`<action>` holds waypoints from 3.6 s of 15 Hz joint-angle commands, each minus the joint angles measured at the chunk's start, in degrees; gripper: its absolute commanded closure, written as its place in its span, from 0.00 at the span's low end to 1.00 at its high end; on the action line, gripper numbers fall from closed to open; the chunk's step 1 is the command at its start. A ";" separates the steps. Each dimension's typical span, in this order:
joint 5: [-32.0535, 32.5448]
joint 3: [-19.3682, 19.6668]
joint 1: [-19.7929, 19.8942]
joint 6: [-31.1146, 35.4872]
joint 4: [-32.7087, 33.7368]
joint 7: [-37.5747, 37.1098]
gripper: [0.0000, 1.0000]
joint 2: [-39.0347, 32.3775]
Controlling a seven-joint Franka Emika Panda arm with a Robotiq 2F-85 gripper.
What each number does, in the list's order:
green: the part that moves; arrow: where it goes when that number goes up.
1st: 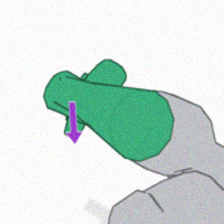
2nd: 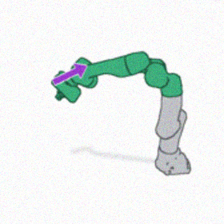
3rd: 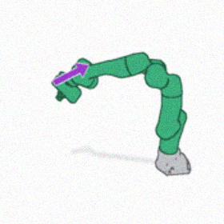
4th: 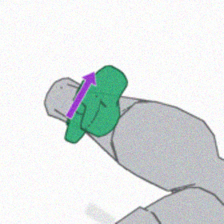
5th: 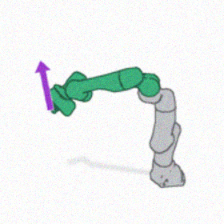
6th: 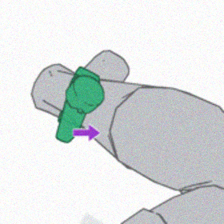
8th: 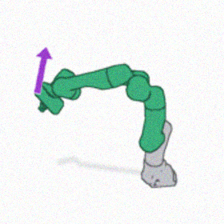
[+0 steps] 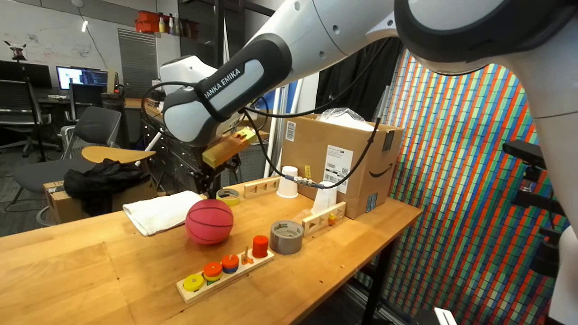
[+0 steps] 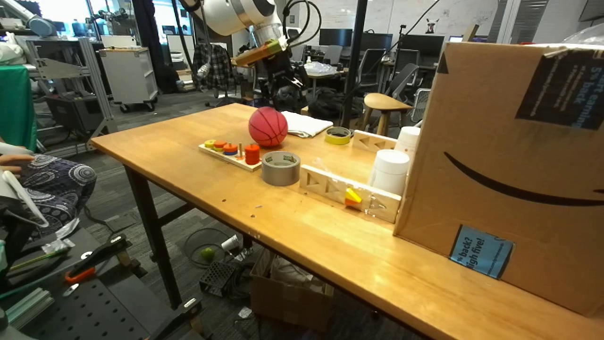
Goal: Move the basketball to the right
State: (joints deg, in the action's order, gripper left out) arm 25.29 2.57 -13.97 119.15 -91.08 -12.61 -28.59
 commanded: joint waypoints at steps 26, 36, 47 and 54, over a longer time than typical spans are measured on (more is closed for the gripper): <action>10.80 -19.60 -7.13 17.20 -27.31 -20.80 0.00 19.79; 2.93 -20.77 -10.43 25.24 -26.10 -4.09 0.00 13.07; -1.01 -20.82 -12.99 24.73 -24.90 2.26 0.00 11.85; 0.57 -18.43 -12.91 22.88 -22.11 2.33 0.00 10.48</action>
State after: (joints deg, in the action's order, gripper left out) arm 25.80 -16.87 -26.56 143.34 -116.34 -11.68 -16.60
